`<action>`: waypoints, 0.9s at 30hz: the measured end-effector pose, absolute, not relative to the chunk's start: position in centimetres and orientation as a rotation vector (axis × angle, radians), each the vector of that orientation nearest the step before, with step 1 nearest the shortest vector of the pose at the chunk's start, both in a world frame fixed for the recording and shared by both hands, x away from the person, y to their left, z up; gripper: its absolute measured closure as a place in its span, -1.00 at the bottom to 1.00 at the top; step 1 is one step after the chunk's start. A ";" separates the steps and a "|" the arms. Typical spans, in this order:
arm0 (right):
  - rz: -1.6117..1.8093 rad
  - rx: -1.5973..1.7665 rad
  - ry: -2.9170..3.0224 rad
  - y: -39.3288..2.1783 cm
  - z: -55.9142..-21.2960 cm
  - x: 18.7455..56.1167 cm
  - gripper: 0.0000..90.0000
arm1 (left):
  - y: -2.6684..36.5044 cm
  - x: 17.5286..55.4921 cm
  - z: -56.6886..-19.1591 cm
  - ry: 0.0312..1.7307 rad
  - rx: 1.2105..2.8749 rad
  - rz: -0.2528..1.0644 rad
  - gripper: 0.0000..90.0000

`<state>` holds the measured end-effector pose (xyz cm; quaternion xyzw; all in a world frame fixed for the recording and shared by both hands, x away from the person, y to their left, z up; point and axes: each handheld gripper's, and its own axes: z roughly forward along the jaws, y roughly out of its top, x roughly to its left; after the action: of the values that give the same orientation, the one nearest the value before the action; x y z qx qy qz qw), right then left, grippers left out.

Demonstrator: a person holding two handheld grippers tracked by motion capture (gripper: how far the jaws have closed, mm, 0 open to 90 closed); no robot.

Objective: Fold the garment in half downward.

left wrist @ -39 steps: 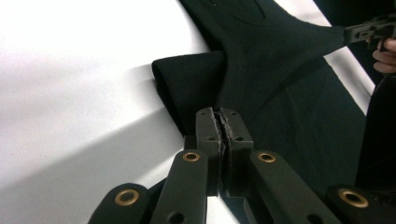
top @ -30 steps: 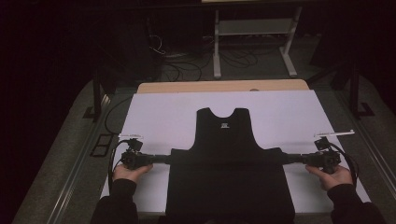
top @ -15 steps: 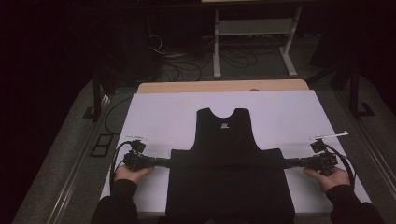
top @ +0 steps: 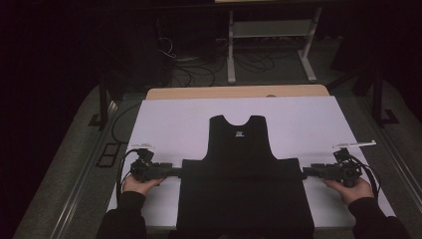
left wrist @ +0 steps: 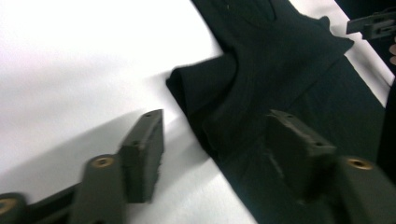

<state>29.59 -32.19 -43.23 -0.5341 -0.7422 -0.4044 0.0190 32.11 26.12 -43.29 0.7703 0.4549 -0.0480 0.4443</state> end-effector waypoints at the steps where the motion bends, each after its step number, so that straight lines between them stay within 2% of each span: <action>1: -1.269 -1.658 -2.306 -32.2 -43.2 29.6 -0.18 | 26.2 32.1 -43.2 1.123 1.900 -0.111 -0.41; 6: -1.338 -1.640 -2.314 -32.2 -42.9 29.6 -0.50 | 26.1 32.1 -42.9 1.103 1.895 -0.058 -0.72; 13: -1.349 -1.625 -2.390 -31.8 -42.3 29.9 -1.00 | 25.9 32.3 -42.7 1.066 1.885 -0.024 -0.96; 27: -1.425 -1.577 -2.460 -31.8 -41.1 30.6 -1.00 | 25.3 33.1 -42.0 0.992 1.908 0.074 -1.00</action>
<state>30.61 -31.76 -41.12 -0.4844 -0.7555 -0.4376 -0.0550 33.11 25.31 -42.03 0.7804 0.4055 0.0305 0.4750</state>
